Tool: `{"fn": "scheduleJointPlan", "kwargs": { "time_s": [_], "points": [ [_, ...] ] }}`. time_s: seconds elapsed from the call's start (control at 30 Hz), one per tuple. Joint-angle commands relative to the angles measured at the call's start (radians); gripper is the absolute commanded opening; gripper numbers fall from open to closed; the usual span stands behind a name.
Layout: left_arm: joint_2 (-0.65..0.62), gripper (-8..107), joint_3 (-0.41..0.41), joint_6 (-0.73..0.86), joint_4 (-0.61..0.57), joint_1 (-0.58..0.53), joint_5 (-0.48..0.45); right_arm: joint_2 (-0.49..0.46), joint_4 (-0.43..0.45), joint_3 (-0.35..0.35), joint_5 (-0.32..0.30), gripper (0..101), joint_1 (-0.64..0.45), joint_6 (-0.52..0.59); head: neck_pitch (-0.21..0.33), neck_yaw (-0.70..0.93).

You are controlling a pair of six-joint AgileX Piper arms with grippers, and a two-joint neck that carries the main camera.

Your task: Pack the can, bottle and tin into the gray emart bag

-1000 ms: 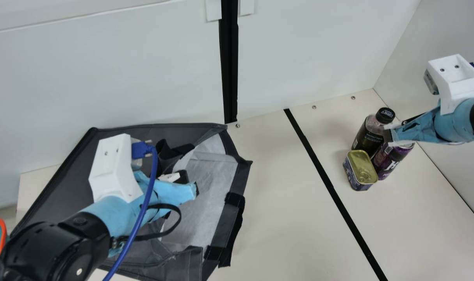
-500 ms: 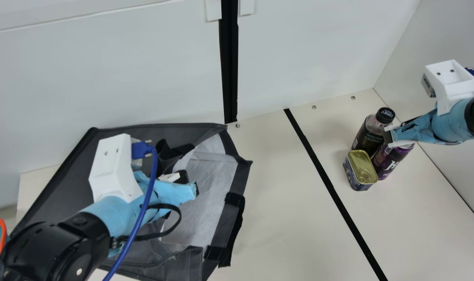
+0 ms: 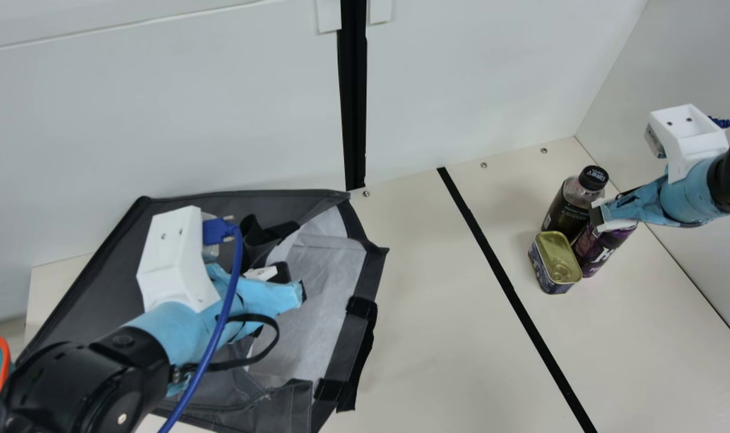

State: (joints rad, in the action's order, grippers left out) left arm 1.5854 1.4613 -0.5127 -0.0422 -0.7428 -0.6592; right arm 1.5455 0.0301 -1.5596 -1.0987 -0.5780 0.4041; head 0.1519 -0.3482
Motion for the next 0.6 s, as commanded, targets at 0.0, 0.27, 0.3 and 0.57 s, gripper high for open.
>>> {"fn": "scheduleJointPlan", "kwargs": {
  "time_s": [0.0, 0.27, 0.3, 0.57],
  "points": [
    [0.0, 10, 0.0, 0.0, 0.0, 0.0, 0.0, 0.005, -0.001, 0.003, 0.001, 91, -0.001, 0.001, 0.023, -0.001],
    [0.0, 10, 0.0, 0.0, 0.0, 0.0, 0.0, 0.036, -0.003, 0.014, 0.016, 91, -0.003, -0.002, 0.023, -0.001],
    [0.0, 10, 0.0, 0.0, 0.0, 0.0, 0.0, 0.04, -0.004, 0.014, 0.017, 91, -0.003, -0.002, 0.023, -0.001],
    [0.0, 10, 0.0, 0.0, 0.0, 0.0, 0.0, 0.077, -0.007, 0.012, 0.031, 91, -0.004, -0.007, 0.023, -0.001]
  ]
}}
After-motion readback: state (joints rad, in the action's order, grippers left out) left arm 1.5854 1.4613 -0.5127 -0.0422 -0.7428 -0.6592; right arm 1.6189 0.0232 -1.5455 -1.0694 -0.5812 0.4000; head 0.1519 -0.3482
